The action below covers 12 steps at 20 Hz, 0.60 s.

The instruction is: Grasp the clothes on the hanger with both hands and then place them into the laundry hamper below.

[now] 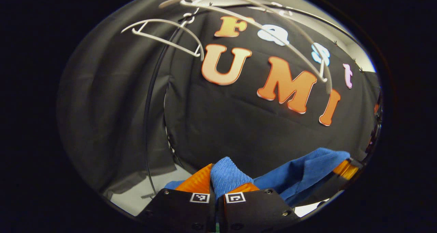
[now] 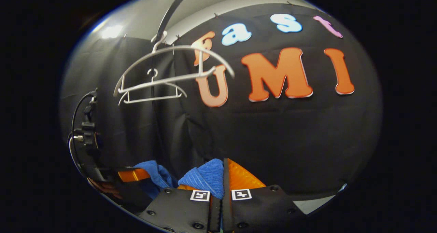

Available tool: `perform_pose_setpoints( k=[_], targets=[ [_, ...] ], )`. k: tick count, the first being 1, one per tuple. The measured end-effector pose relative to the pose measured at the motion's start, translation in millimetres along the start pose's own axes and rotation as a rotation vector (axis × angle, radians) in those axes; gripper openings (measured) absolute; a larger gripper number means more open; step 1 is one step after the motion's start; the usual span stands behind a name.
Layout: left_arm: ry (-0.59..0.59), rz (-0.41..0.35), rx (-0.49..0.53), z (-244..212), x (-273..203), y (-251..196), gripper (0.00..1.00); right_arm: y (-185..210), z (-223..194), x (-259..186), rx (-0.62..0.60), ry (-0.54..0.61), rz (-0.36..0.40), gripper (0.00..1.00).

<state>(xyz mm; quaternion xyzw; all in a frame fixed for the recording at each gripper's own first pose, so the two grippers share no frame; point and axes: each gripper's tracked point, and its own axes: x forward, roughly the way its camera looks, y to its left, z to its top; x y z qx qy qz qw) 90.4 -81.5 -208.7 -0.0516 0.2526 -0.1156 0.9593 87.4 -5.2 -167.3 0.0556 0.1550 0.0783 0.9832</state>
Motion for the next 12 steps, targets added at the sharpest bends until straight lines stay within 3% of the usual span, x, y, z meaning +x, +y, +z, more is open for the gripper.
perform_pose_setpoints(
  k=[4, 12],
  targets=[
    [0.207, -0.022, -0.037, -77.9, 14.0, -5.9, 0.04, 7.5, -99.7, 17.7, 0.01, 0.24, 0.034, 0.1],
    [0.485, -0.01, 0.043, -186.5, 19.1, 7.7, 0.05, -5.1, -215.0, 29.6, 0.084, 0.53, -0.029, 0.1]
  ],
)
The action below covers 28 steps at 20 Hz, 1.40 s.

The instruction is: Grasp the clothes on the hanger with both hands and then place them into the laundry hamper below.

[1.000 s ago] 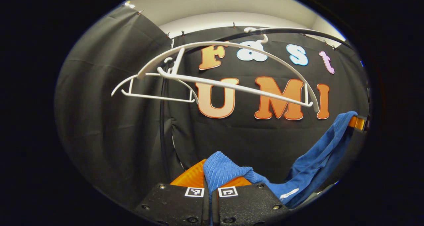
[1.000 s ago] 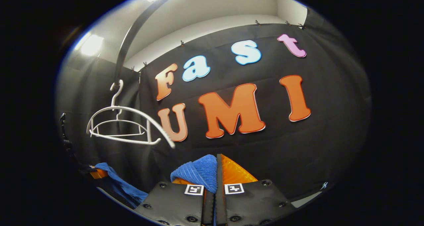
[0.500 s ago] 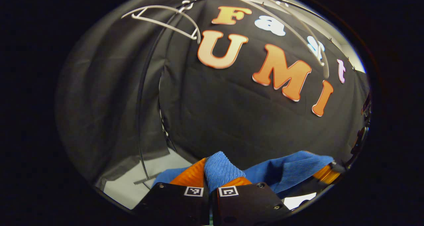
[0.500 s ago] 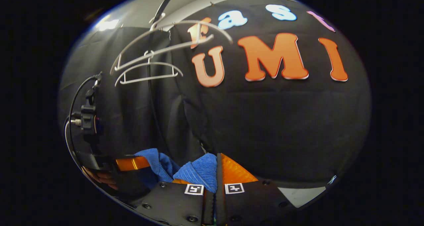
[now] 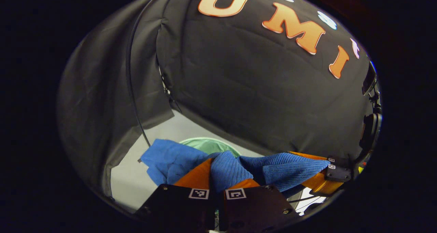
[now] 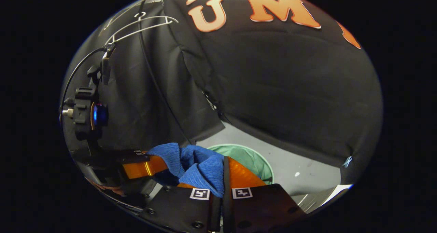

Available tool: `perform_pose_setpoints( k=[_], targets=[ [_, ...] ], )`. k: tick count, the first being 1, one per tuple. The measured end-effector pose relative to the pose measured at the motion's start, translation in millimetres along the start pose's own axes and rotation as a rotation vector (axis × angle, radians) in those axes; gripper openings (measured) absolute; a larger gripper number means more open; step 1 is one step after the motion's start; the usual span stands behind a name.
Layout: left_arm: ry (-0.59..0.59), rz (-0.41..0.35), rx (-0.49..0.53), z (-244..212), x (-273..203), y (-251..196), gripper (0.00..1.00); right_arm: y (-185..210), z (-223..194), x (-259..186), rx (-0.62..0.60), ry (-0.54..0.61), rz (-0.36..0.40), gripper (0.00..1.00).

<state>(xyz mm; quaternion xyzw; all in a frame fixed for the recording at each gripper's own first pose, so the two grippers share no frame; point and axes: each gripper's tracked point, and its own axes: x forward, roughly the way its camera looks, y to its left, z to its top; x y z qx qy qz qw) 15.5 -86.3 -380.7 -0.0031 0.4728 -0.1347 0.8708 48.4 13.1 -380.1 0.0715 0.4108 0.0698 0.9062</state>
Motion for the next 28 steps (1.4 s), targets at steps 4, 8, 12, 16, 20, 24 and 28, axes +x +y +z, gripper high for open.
perform_pose_setpoints(
  k=[4, 8, 12, 16, 20, 24, 28],
  targets=[
    [0.079, 0.014, -0.002, -31.3, 11.2, 9.3, 0.09, -8.2, -27.0, 13.0, 0.017, 0.079, -0.051, 0.11],
    [0.103, 0.024, 0.02, -46.7, 13.3, 12.1, 0.33, -8.5, -52.3, 17.6, 0.036, 0.156, -0.059, 0.14],
    [0.13, 0.042, 0.03, -58.7, 8.2, 20.4, 1.0, -6.7, -69.2, 17.9, 0.043, 0.189, -0.052, 0.43],
    [0.15, 0.065, -0.006, -68.5, 3.3, 29.1, 0.97, -9.2, -83.7, 18.6, 0.068, 0.207, -0.062, 0.98],
    [0.138, 0.072, -0.016, -70.5, -3.5, 32.2, 0.97, -9.6, -79.5, 12.6, 0.077, 0.197, -0.072, 0.97],
    [0.11, 0.075, -0.017, -65.7, -10.1, 33.0, 0.97, -6.0, -72.0, 5.0, 0.084, 0.171, -0.075, 0.97],
    [0.03, 0.08, -0.029, -44.0, -30.3, 31.6, 0.97, -1.9, -55.4, -12.5, 0.072, 0.122, -0.075, 0.97]
  ],
)
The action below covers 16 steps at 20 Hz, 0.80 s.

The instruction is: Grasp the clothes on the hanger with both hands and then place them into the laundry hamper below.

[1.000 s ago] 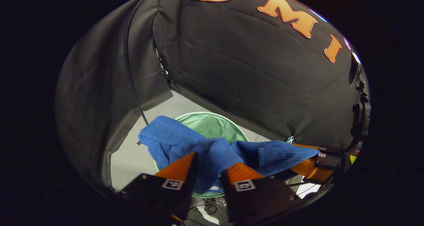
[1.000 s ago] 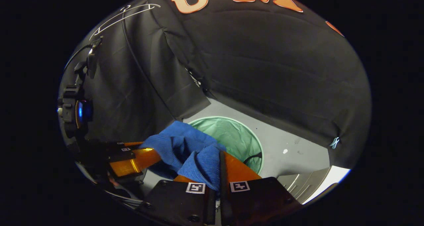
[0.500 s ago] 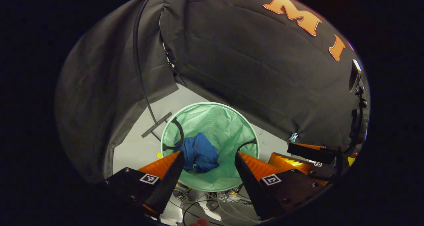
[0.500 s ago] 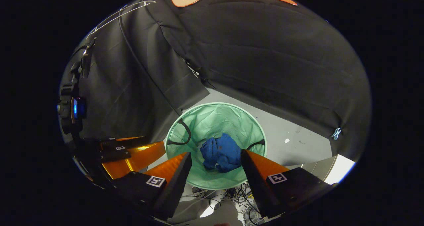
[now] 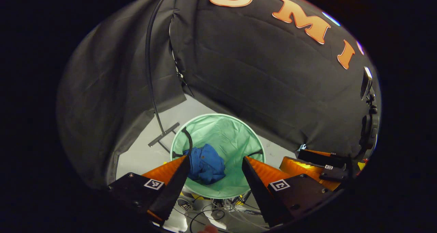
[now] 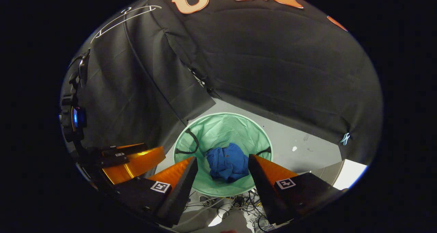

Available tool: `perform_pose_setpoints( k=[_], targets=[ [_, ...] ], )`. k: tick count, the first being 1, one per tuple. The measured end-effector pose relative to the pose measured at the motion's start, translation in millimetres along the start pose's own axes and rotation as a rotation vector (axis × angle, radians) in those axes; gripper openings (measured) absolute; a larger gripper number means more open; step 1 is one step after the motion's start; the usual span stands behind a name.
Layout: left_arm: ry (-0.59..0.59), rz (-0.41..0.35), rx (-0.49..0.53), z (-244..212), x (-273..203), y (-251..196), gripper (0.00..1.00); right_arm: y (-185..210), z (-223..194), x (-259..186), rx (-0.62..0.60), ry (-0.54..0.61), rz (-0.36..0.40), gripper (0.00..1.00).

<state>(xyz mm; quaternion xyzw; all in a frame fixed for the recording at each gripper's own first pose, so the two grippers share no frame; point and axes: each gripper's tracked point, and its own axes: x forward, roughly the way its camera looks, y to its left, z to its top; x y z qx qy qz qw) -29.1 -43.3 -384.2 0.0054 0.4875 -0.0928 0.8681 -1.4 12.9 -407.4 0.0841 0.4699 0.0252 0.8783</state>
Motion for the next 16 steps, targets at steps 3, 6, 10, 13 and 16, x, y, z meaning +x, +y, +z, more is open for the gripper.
perform_pose_setpoints(
  k=[3, 6, 10, 13, 16],
  targets=[
    [-0.063, 0.004, -0.027, 16.4, -22.9, -0.1, 0.97, 6.1, 10.7, -16.7, -0.006, -0.038, 0.003, 0.97],
    [-0.159, 0.03, -0.043, 45.8, -48.8, 6.3, 0.97, 10.4, 36.2, -42.5, -0.011, -0.113, 0.005, 0.97],
    [-0.329, 0.046, -0.055, 103.6, -105.5, 9.6, 0.97, 16.1, 83.4, -80.2, -0.014, -0.24, 0.005, 0.97],
    [-0.489, 0.093, -0.021, 146.8, -151.7, 16.2, 0.97, 25.0, 127.9, -122.1, -0.016, -0.365, 0.023, 0.97],
    [-0.643, 0.15, 0.027, 186.0, -200.0, 23.6, 0.96, 27.7, 165.4, -173.8, -0.03, -0.497, 0.033, 0.96]
  ],
)
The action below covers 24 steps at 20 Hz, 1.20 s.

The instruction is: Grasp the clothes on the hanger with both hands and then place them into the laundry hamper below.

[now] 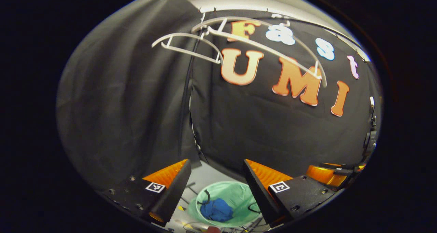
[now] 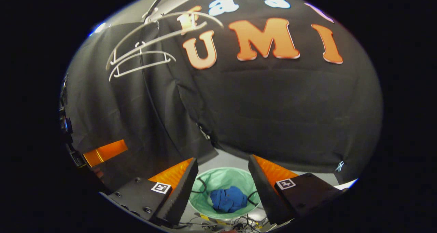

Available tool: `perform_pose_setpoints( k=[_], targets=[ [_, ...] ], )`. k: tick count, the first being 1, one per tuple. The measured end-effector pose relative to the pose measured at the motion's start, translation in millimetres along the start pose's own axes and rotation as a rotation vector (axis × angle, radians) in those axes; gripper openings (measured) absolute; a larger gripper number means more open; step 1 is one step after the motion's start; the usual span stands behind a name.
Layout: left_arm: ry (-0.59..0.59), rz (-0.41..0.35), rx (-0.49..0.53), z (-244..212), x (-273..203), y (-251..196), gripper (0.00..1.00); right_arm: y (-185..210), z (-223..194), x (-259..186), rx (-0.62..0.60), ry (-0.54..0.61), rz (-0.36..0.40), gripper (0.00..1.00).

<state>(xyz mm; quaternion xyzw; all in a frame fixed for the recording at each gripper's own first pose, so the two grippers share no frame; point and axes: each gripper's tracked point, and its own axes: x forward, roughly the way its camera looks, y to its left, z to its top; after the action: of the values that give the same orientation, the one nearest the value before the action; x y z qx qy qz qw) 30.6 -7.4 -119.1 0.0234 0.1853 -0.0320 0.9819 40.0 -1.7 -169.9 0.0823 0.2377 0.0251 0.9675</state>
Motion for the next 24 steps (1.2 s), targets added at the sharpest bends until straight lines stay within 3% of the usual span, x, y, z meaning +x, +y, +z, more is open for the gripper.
perform_pose_setpoints(
  k=[7, 9, 10, 16, 18, 20, 21, 22, 23, 24],
  targets=[
    [-0.212, 0.009, -0.008, 98.2, -31.2, -15.2, 0.95, 11.1, 108.0, -50.1, -0.007, -0.254, 0.035, 0.96],
    [-0.253, 0.006, -0.008, 121.6, -35.5, -16.0, 0.92, 11.5, 136.8, -59.6, -0.007, -0.313, 0.029, 0.85],
    [-0.274, 0.006, -0.006, 129.5, -40.3, -14.4, 0.92, 11.2, 148.1, -63.9, -0.012, -0.335, 0.026, 0.85],
    [-0.334, 0.005, -0.022, 163.0, -53.2, -22.2, 0.92, 1.9, 180.0, -92.7, -0.015, -0.447, 0.003, 0.85],
    [-0.356, 0.007, -0.024, 171.1, -58.4, -25.2, 0.92, -5.6, 184.1, -106.9, -0.014, -0.46, 0.01, 0.96],
    [-0.38, 0.012, -0.009, 176.3, -63.2, -28.7, 0.92, -9.9, 190.4, -113.0, -0.019, -0.486, 0.007, 0.96],
    [-0.384, 0.016, -0.001, 176.1, -65.6, -30.8, 0.92, -12.3, 193.4, -116.3, -0.029, -0.5, 0.002, 0.85],
    [-0.384, 0.02, 0.003, 175.2, -68.1, -33.4, 0.92, -14.2, 195.2, -117.7, -0.039, -0.507, -0.001, 0.85],
    [-0.378, 0.018, 0.001, 172.6, -70.1, -36.6, 0.92, -14.3, 195.0, -119.3, -0.047, -0.508, 0.001, 0.96],
    [-0.373, 0.012, -0.005, 170.3, -72.2, -39.2, 0.92, -13.8, 194.8, -119.5, -0.049, -0.503, 0.008, 0.96]
  ],
)
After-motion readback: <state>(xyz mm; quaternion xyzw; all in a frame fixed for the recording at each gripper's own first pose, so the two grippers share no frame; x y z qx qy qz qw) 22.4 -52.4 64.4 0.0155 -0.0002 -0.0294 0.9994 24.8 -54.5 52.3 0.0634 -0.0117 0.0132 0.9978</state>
